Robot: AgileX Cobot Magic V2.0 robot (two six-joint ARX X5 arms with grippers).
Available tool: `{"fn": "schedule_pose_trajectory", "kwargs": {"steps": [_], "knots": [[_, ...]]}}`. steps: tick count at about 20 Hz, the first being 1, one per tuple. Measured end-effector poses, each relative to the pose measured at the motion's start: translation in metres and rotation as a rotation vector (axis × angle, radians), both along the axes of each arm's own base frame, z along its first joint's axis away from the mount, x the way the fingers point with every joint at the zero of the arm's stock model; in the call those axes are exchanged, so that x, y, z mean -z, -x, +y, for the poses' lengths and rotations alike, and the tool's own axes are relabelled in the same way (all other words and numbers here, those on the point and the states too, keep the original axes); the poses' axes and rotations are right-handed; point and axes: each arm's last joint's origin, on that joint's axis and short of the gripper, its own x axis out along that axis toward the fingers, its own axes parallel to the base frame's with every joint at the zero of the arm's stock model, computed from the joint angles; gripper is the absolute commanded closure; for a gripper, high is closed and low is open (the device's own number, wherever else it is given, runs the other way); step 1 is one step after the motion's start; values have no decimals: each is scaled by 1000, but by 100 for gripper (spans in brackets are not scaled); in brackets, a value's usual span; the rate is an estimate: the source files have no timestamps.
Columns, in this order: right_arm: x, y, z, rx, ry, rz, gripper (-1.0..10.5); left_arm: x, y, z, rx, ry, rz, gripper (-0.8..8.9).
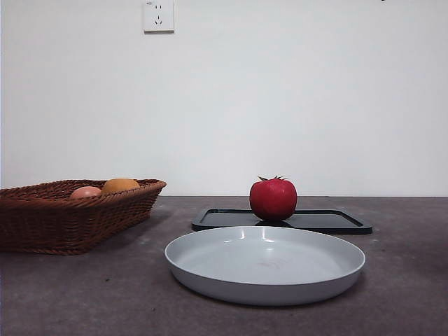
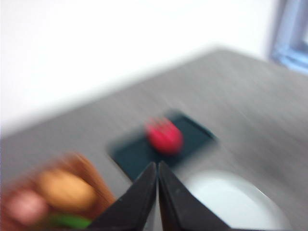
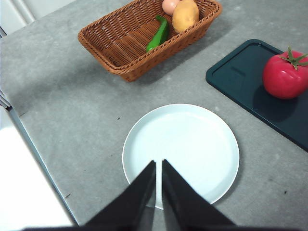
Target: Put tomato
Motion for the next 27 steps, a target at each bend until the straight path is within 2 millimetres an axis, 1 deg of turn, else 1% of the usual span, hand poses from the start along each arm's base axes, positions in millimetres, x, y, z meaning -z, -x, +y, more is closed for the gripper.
{"fn": "schedule_pose_trajectory", "kwargs": {"steps": [1, 3, 4, 6, 8, 12, 14, 15, 18, 22, 27], "knots": [[0, 0, 0, 0, 0, 0, 938, 3, 3, 6, -58, 9, -80, 806], [0, 0, 0, 0, 0, 0, 938, 16, 10, 18, -207, 21, -226, 806], [0, 0, 0, 0, 0, 0, 938, 27, 13, 22, -284, 28, -275, 806], [0, 0, 0, 0, 0, 0, 938, 55, 18, 30, -407, 31, -339, 806], [0, 0, 0, 0, 0, 0, 938, 86, 20, 34, -465, 24, -340, 806], [0, 0, 0, 0, 0, 0, 938, 143, 20, 39, -512, -3, -271, 806], [0, 0, 0, 0, 0, 0, 938, 166, 19, 39, -518, -15, -230, 806], [0, 0, 0, 0, 0, 0, 938, 175, 19, 39, -518, -18, -217, 806], [0, 0, 0, 0, 0, 0, 938, 191, 19, 41, -559, -23, -195, 806], [0, 0, 0, 0, 0, 0, 938, 204, 20, 41, -589, -22, -142, 806], [0, 0, 0, 0, 0, 0, 938, 215, 21, 42, -593, -18, -30, 806]]}}
